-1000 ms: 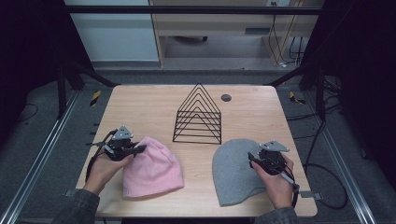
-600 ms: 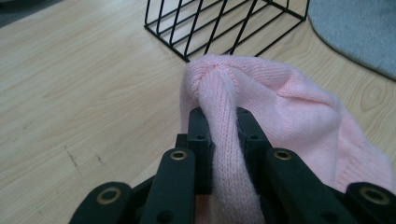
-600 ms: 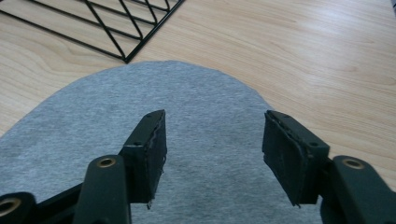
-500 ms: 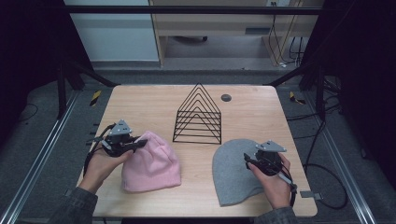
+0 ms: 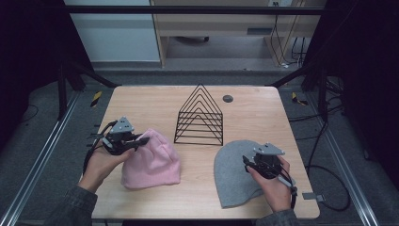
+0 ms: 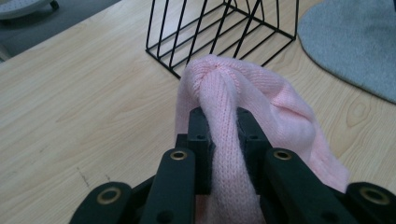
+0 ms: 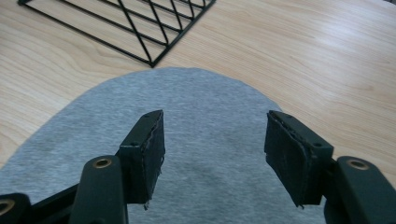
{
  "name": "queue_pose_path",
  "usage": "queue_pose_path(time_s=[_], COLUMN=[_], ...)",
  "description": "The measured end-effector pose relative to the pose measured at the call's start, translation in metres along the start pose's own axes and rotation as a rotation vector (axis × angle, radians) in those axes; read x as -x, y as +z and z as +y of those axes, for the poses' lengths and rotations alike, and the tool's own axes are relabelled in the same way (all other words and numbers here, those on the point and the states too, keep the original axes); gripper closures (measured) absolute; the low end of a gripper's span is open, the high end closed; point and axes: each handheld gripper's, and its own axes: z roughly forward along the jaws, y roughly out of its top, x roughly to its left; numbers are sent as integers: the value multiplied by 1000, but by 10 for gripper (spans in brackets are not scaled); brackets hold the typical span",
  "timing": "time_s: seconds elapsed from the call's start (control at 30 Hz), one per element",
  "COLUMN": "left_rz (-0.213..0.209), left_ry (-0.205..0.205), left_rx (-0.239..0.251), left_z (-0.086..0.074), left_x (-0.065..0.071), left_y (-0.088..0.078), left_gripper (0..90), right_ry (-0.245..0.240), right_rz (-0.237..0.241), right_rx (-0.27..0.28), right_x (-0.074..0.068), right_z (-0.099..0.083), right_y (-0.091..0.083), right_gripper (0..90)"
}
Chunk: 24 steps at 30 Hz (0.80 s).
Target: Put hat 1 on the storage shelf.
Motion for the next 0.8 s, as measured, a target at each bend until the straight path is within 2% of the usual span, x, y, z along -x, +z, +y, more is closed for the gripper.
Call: queue_pose_path(time_s=[0.07,0.17,0.27,0.4,0.47,0.5,0.67,0.8], left_rz=[0,7,8,13,16,19,32,33], left_ry=[11,42,54,62,69,76,100,96], left_rx=[1,-1,13,30,31,28,41,70], left_z=[6,16,24,33,37,40,53,63], left_x=[3,7,8,9,8,8,9,8], left_y=[-3,-9,-15,-21,-22,-24,-35,-44], left_gripper=[786,786,786,786,786,786,786,786], right_ry=[-21,-29,-31,-40,-70,-71,-136,-196], right_rz=[2,2,4,47,65,82,156,203], right_rx=[4,12,21,95,104,104,106,97], right_x=[-3,-6,-8,-15,-22,-26,-49,-68], right_z=[1,2,2,9,16,19,42,60], right_y=[0,0,-2,-7,-9,-9,-12,-9], right_gripper=[380,380,370,333,330,330,336,339])
